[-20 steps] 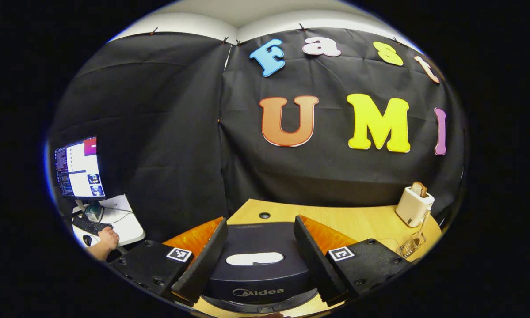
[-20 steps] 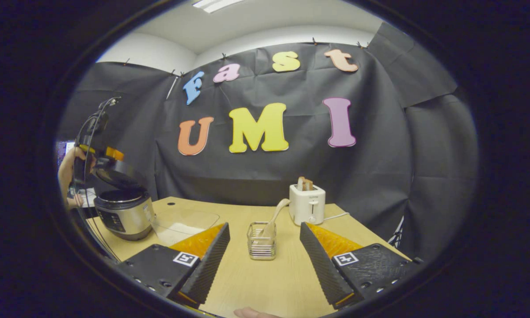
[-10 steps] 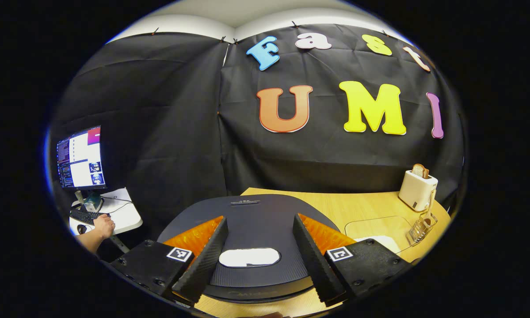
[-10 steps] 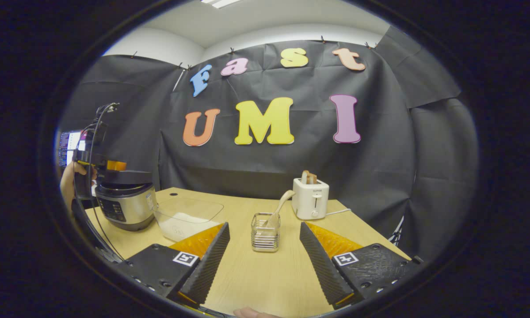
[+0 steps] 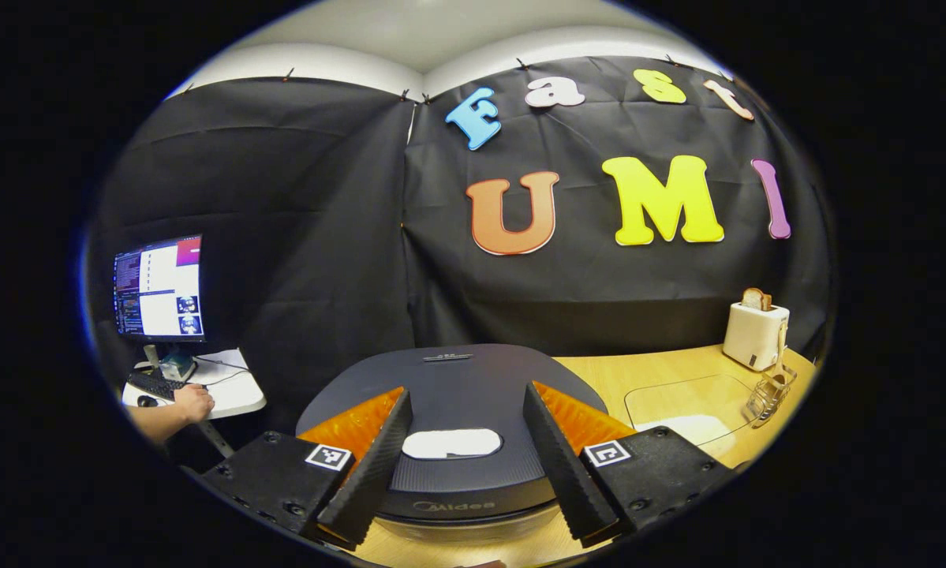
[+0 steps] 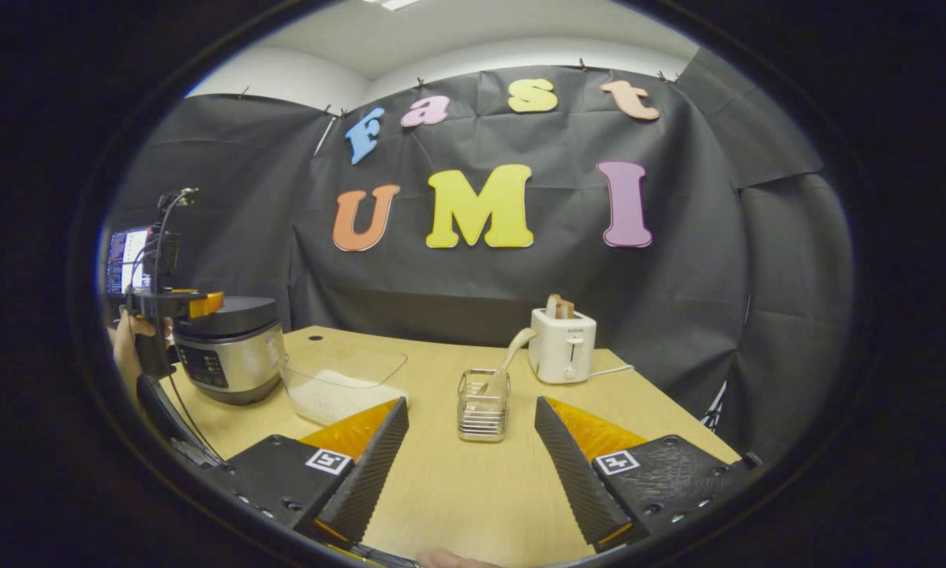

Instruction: Close the left gripper, press the button to open the rice cooker; take a wooden spoon from the chopstick holder with the right hand, scoop a spoonful of rice and pour it into the rice cooker, then put the wooden spoon back into the chopstick holder.

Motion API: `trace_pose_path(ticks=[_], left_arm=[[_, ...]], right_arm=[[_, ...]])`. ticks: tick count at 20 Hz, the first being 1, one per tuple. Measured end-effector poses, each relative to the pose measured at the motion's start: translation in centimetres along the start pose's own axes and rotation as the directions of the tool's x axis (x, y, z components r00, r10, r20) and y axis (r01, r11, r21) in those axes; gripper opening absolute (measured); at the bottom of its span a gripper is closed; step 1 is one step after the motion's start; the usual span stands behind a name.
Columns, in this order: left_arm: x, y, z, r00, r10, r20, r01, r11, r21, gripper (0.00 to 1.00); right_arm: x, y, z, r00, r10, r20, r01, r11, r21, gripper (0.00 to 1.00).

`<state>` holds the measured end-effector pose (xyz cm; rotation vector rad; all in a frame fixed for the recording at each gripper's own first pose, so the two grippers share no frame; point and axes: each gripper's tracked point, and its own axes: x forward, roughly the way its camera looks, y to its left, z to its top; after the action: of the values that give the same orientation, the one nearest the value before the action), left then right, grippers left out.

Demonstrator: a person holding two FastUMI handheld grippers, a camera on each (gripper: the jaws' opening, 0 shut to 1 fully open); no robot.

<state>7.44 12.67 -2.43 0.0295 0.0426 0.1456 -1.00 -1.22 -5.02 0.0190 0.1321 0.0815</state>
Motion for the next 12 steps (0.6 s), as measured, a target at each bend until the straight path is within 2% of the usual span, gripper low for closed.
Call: trace_pose_path(ticks=[10,12], left_arm=[[-0.7,0.2,-0.8,0.998,0.050,0.034,-0.048,0.998,-0.042,0.90],[-0.7,0.1,-0.5,0.995,0.054,0.083,-0.052,0.998,-0.032,0.91]], right_arm=[[-0.2,1.4,-0.6,0.999,0.029,-0.039,-0.029,1.000,-0.009,0.96],[-0.2,2.0,-0.8,0.997,0.043,-0.063,-0.043,0.999,-0.006,0.96]])
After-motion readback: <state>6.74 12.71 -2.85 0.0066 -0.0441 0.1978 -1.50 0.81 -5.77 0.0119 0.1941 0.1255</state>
